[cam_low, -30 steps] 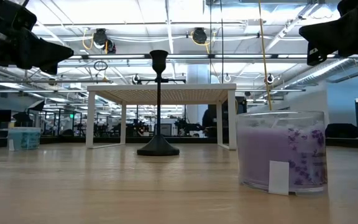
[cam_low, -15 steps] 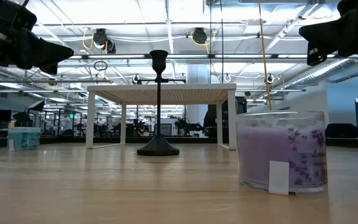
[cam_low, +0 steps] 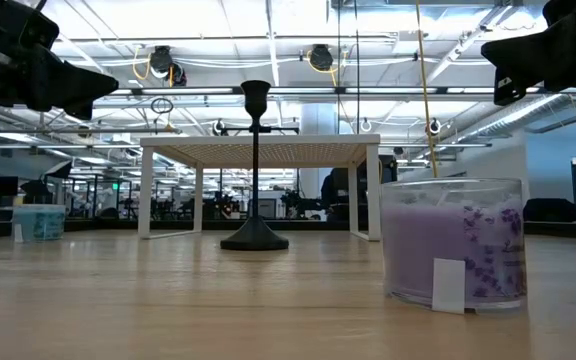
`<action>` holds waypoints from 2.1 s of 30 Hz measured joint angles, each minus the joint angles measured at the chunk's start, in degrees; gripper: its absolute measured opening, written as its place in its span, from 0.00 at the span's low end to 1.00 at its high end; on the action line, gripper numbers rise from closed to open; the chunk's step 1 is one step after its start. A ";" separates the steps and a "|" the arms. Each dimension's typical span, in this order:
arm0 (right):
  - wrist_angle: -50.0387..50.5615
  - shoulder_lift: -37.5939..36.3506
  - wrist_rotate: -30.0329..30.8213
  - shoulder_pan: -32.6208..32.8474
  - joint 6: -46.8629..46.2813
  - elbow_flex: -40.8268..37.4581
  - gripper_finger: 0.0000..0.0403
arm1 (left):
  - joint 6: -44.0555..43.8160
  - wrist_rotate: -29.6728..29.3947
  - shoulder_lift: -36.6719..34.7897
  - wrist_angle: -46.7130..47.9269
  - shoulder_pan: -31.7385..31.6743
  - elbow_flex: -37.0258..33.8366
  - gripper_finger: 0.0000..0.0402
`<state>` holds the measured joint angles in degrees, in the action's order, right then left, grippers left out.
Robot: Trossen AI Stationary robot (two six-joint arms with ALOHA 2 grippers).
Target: Pick & Place candle stick holders
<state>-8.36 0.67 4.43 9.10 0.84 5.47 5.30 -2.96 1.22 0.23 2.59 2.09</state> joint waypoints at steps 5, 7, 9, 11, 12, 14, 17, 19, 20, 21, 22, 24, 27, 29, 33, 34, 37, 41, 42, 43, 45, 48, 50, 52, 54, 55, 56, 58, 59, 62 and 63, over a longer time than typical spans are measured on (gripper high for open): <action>-0.01 0.00 -0.02 0.01 0.00 -0.02 0.01 | 0.00 0.00 0.01 0.00 0.00 0.00 0.10; 0.00 0.00 0.00 0.00 0.00 -0.02 0.01 | 0.00 0.02 0.00 0.00 0.02 0.00 0.10; 0.00 0.00 0.00 0.02 -0.02 -0.02 0.01 | 0.00 0.01 0.02 0.00 0.01 0.00 0.10; -0.01 0.00 -0.01 0.02 0.00 -0.01 0.01 | 0.00 0.01 0.00 0.00 0.01 0.01 0.10; -0.01 -0.01 -0.01 0.02 0.00 -0.02 0.01 | 0.00 0.00 0.01 0.00 0.01 0.00 0.10; -0.01 -0.01 0.00 0.02 0.00 -0.02 0.01 | 0.00 0.00 0.00 0.00 0.01 0.00 0.10; -0.02 0.00 0.00 0.02 0.00 -0.02 0.01 | 0.00 0.02 0.00 0.00 0.00 0.00 0.10; 0.00 -0.02 -0.02 0.02 0.00 -0.02 0.01 | 0.00 0.00 0.01 0.00 0.02 0.02 0.10; -0.01 -0.01 -0.02 0.01 0.00 -0.02 0.01 | 0.00 0.00 0.02 0.00 0.01 0.01 0.10; -0.01 -0.02 -0.02 0.00 -0.02 -0.02 0.01 | 0.00 0.00 0.00 0.01 0.01 0.00 0.10; 0.00 0.00 -0.02 0.02 0.00 -0.02 0.01 | 0.00 0.01 0.01 0.01 0.01 0.01 0.10; -0.02 0.00 0.00 0.02 0.00 -0.01 0.01 | 0.00 0.00 0.00 0.02 0.02 0.02 0.10; -0.01 -0.01 -0.01 0.00 0.00 -0.02 0.01 | 0.00 0.00 0.00 0.00 0.02 0.00 0.10; 0.00 -0.02 0.00 0.00 0.00 -0.02 0.01 | 0.00 0.02 0.00 0.00 0.02 0.01 0.10; 0.00 -0.02 -0.01 0.00 -0.01 -0.02 0.01 | 0.00 0.02 0.01 0.00 0.02 0.00 0.10; 0.00 -0.02 -0.02 0.00 0.00 -0.02 0.01 | 0.00 0.00 0.02 0.00 0.02 0.02 0.10; -0.02 -0.02 0.00 0.00 0.00 -0.02 0.01 | 0.00 0.01 0.01 0.00 0.02 0.00 0.10; -0.02 0.00 -0.02 0.01 0.00 0.00 0.01 | 0.00 0.02 0.00 0.00 0.00 0.00 0.10; 0.00 -0.02 -0.02 0.00 0.00 0.00 0.01 | 0.00 0.00 0.02 0.02 0.00 0.00 0.10; -0.01 -0.01 -0.02 0.02 0.00 -0.01 0.01 | 0.00 0.01 0.00 0.00 0.02 0.02 0.10; 0.00 0.00 -0.02 0.00 0.00 0.00 0.01 | 0.00 0.00 0.00 0.00 0.01 0.00 0.10; -0.01 0.00 -0.01 0.00 0.00 -0.02 0.01 | 0.00 0.00 0.01 0.00 0.01 0.00 0.10; -0.02 -0.01 0.00 0.00 0.00 -0.01 0.01 | 0.56 -0.03 0.01 -0.03 0.01 0.00 0.10; -0.02 -0.02 -0.02 0.00 -0.02 -0.02 0.01 | 1.72 -0.01 0.00 -0.07 0.01 0.02 0.10; -0.02 -0.02 -0.02 0.02 0.00 0.00 0.01 | 1.89 0.02 0.02 -0.24 0.00 0.01 0.10; -0.04 -0.01 -0.02 0.01 -0.09 -0.02 0.01 | 1.65 0.02 0.02 -0.59 0.00 0.00 0.10; -0.09 -0.01 -0.02 0.00 -0.29 -0.02 0.01 | 1.36 0.04 0.01 -1.01 0.02 0.00 0.10; -0.30 0.00 -0.02 0.02 -0.61 -0.02 0.01 | -0.60 0.11 0.00 -1.20 0.01 0.00 0.10; -0.35 -0.01 -0.01 0.02 -0.58 -0.01 0.01 | -1.87 0.11 0.02 -1.04 0.00 0.00 0.10; -1.48 0.00 0.04 0.00 2.88 -0.02 0.01 | -3.34 -0.08 0.02 -0.68 0.00 0.00 0.10; -2.10 -0.02 0.03 0.00 4.06 -0.01 0.01 | -3.38 -0.07 0.00 -0.72 0.02 0.02 0.10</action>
<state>-10.46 0.65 4.45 9.10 4.91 5.47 1.92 -3.03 1.21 -0.49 2.61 2.11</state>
